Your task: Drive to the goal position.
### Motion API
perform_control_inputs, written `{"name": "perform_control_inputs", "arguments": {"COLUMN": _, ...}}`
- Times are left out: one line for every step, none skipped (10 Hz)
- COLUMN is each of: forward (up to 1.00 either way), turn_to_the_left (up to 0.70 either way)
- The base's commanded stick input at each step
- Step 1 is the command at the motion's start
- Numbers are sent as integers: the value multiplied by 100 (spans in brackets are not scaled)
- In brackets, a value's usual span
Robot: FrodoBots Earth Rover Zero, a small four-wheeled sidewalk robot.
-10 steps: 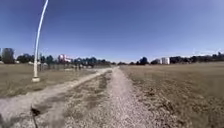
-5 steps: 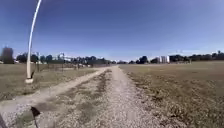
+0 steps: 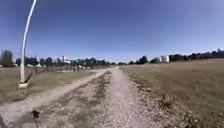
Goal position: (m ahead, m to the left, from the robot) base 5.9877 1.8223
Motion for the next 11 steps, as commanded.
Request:
{"name": "perform_control_inputs", "arguments": {"forward": 70, "turn_to_the_left": 3}}
{"name": "perform_control_inputs", "arguments": {"forward": 70, "turn_to_the_left": 3}}
{"name": "perform_control_inputs", "arguments": {"forward": 70, "turn_to_the_left": 3}}
{"name": "perform_control_inputs", "arguments": {"forward": 70, "turn_to_the_left": 3}}
{"name": "perform_control_inputs", "arguments": {"forward": 70, "turn_to_the_left": -12}}
{"name": "perform_control_inputs", "arguments": {"forward": 70, "turn_to_the_left": -35}}
{"name": "perform_control_inputs", "arguments": {"forward": 70, "turn_to_the_left": -35}}
{"name": "perform_control_inputs", "arguments": {"forward": 70, "turn_to_the_left": -17}}
{"name": "perform_control_inputs", "arguments": {"forward": 70, "turn_to_the_left": -4}}
{"name": "perform_control_inputs", "arguments": {"forward": 70, "turn_to_the_left": 3}}
{"name": "perform_control_inputs", "arguments": {"forward": 70, "turn_to_the_left": 3}}
